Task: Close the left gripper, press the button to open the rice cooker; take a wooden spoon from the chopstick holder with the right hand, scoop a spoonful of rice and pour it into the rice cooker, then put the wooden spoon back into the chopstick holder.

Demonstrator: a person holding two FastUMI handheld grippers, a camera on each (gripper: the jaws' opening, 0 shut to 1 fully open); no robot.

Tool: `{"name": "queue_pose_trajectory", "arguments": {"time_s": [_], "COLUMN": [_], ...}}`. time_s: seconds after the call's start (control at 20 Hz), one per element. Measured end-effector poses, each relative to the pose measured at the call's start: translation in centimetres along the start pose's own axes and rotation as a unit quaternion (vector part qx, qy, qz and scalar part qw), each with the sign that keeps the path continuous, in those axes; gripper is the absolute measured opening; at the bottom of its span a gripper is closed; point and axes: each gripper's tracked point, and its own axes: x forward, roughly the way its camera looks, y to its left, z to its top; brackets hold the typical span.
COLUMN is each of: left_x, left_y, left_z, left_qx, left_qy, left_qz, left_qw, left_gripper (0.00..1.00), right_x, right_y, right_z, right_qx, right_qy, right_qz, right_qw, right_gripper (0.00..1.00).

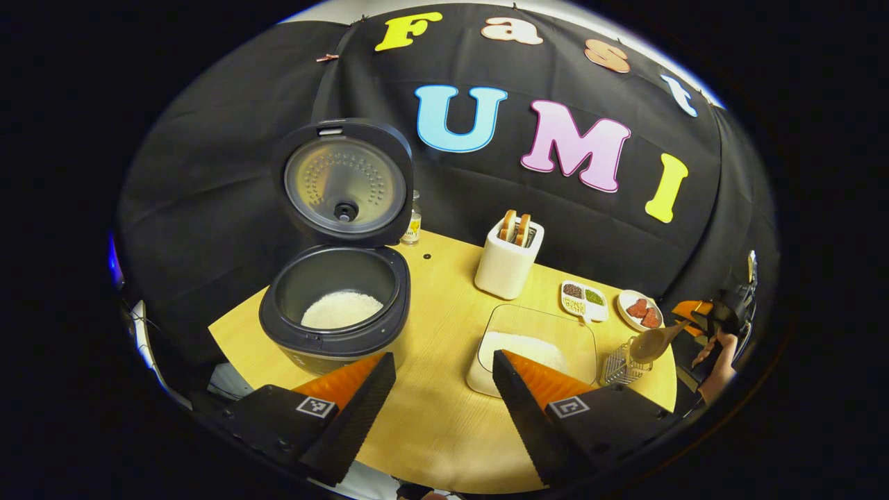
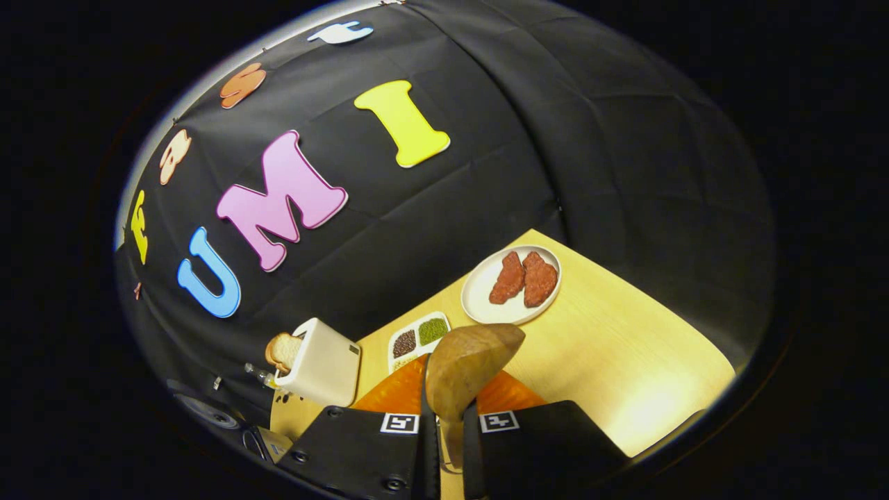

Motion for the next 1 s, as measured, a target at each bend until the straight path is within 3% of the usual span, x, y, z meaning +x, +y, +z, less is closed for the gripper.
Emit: {"name": "queue_pose_trajectory", "arguments": {"time_s": [0.15,0.35,0.7,0.8,0.85,1.0], "left_x": [0.2,0.0,0.3,0.5,0.5,0.9], "left_y": [1.0,3.0,8.1,9.6,10.3,11.4], "left_z": [0.1,0.3,-2.8,-3.8,-4.0,-4.6], "left_qx": [-0.001,0.004,-0.019,-0.022,-0.024,-0.036], "left_qy": [-0.005,-0.018,-0.004,0.008,0.009,0.014], "left_qz": [-0.008,-0.019,-0.026,-0.022,-0.02,-0.026], "left_qw": [1.0,1.0,0.999,0.999,0.999,0.999], "left_gripper": [0.96,0.96,0.96,0.96,0.96,0.96], "right_x": [-2.0,-3.8,-4.6,-4.3,-4.0,-2.8], "right_y": [3.3,8.6,16.8,17.9,18.1,16.4], "right_z": [1.1,-0.4,-7.8,-10.8,-12.2,-15.6], "right_qx": [-0.014,-0.035,-0.135,-0.151,-0.162,-0.218], "right_qy": [-0.019,-0.014,0.013,0.031,0.042,0.052], "right_qz": [0.025,0.062,0.127,0.141,0.144,0.115], "right_qw": [0.999,0.997,0.983,0.978,0.975,0.968], "right_gripper": [0.17,0.17,0.17,0.17,0.12,0.17]}}
